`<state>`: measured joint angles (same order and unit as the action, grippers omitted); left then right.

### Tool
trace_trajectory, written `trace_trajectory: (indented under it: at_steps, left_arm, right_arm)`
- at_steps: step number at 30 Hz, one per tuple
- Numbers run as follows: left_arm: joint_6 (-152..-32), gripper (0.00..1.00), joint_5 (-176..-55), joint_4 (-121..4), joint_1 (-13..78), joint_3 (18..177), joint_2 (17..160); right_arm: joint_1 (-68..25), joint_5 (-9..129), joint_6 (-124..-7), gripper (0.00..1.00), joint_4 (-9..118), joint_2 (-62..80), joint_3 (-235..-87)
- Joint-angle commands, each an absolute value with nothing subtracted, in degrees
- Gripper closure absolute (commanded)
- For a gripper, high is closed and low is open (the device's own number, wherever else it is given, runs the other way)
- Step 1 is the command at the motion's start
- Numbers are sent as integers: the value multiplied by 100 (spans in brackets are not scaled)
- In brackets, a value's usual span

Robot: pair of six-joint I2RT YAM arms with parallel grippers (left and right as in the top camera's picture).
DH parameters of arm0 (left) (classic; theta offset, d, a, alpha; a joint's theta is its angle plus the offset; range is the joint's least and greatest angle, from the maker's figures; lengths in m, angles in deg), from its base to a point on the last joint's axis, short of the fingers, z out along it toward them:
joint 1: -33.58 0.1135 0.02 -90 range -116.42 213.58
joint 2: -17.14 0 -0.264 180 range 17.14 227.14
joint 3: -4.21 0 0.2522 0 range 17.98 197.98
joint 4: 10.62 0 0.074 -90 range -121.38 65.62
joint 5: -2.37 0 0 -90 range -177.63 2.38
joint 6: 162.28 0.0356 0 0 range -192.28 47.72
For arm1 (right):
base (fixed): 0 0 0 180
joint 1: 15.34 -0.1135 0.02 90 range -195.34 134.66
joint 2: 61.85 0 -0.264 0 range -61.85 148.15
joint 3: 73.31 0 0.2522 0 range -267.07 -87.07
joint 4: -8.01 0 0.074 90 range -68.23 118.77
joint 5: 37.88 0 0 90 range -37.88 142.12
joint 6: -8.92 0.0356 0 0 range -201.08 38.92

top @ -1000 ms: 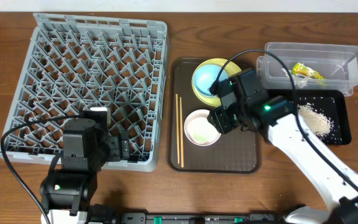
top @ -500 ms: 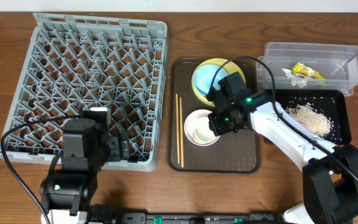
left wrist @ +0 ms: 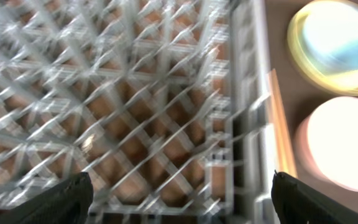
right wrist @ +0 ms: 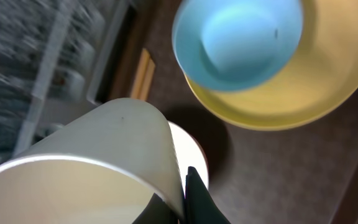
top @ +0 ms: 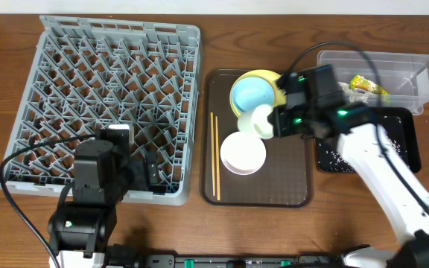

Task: Sort waste into correct bins and load items into the dishwasher
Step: 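Grasp the white cup with the right gripper and lift it, then hand the white cup from the right gripper to the left gripper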

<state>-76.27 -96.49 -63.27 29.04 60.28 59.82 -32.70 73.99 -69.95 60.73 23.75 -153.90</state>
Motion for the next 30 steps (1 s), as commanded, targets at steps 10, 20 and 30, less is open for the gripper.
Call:
trace_trajectory:
  at_steps: [10,20,30]
  left_arm:
    - [-10180,9,-14453,-3722,2928,6144,7057]
    - [-11909,10,-16239,-1637,2924,6144,7979]
    - [-12682,10,-16407,-402,2596,6144,8139]
  right_arm:
    - [-3004,10859,-7216,99,5192,2399,-15447]
    - [-3004,12293,-7185,99,4442,2404,-15447]
    - [-3004,12767,-6770,99,3817,2404,-15447]
